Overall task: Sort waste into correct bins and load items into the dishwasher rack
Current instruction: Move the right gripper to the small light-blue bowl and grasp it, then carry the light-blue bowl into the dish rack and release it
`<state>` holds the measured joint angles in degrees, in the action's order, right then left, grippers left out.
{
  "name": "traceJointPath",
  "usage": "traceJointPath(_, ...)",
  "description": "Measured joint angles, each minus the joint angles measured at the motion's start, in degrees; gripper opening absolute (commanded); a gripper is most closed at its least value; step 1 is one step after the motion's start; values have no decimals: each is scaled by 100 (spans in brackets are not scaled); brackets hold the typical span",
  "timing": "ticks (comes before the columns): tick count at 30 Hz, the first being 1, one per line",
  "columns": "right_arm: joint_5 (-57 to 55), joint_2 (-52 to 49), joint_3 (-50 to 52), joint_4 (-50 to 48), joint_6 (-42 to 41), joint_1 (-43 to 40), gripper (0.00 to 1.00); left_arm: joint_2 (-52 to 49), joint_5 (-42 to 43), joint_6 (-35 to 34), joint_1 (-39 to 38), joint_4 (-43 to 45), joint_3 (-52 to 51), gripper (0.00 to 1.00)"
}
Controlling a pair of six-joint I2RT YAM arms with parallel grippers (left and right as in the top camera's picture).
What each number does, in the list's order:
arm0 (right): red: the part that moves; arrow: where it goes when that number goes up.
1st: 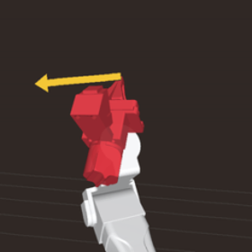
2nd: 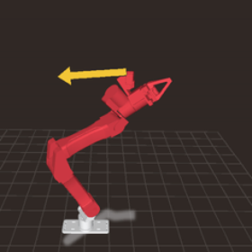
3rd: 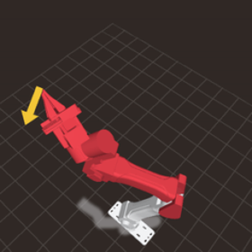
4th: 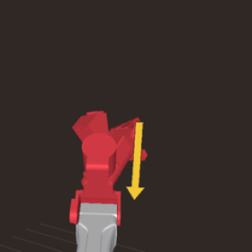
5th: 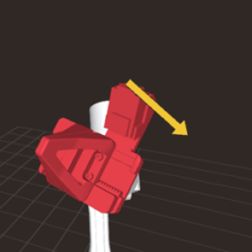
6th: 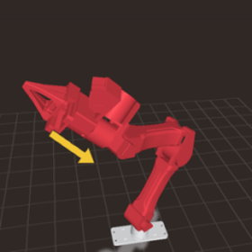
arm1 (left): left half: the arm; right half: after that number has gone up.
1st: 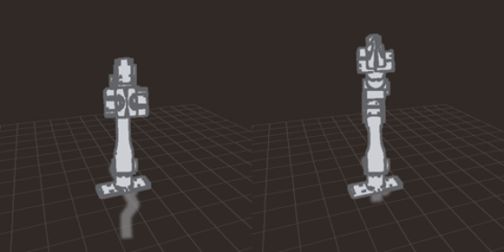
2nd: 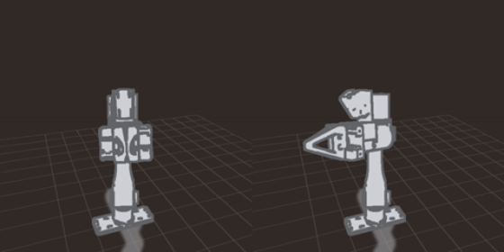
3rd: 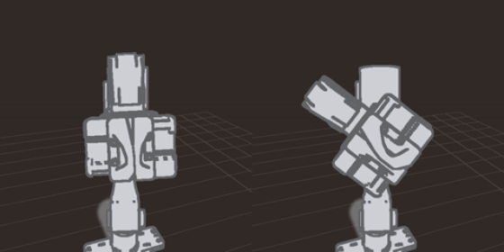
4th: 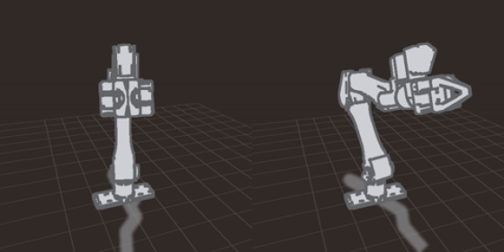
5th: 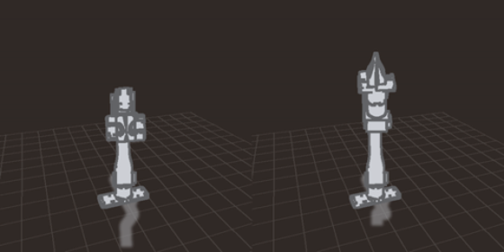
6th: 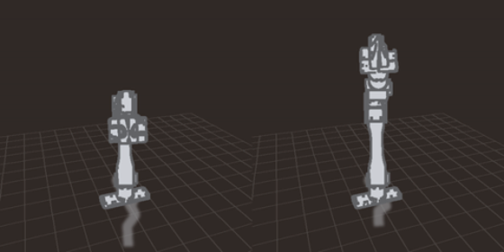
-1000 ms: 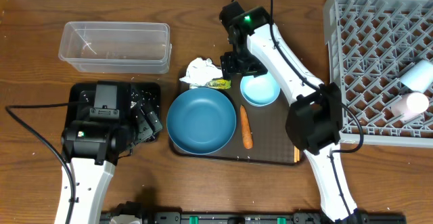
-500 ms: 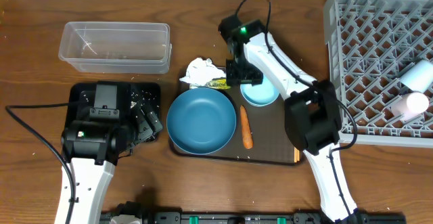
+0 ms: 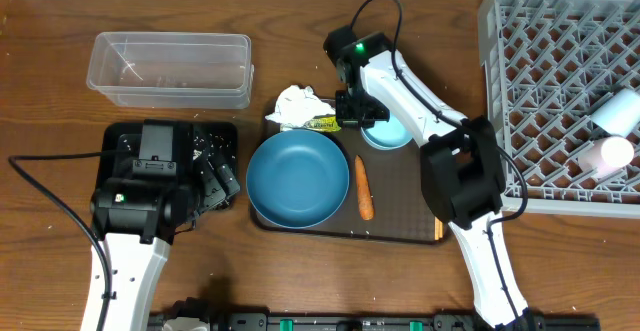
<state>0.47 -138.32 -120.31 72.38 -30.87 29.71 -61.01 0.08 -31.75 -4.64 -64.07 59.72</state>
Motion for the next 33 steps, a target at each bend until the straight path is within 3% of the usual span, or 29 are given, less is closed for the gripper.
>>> traceJointPath(7,308,739,-9,-9,448,-125,1,0,0,0,0,0,0,99)
traceJointPath(11,737,1462,-83,-125,831,-614,1,0,0,0,0,0,0,99)
traceJointPath(18,2562,2046,-201,-826,2061,-2603,1,0,0,0,0,0,0,99)
traceJointPath(24,3589,1932,-190,-1738,2498,-4122,1,0,0,0,0,0,0,99)
traceJointPath(33,4459,1565,-192,-2966,2857,-5235,1,0,0,0,0,0,0,99)
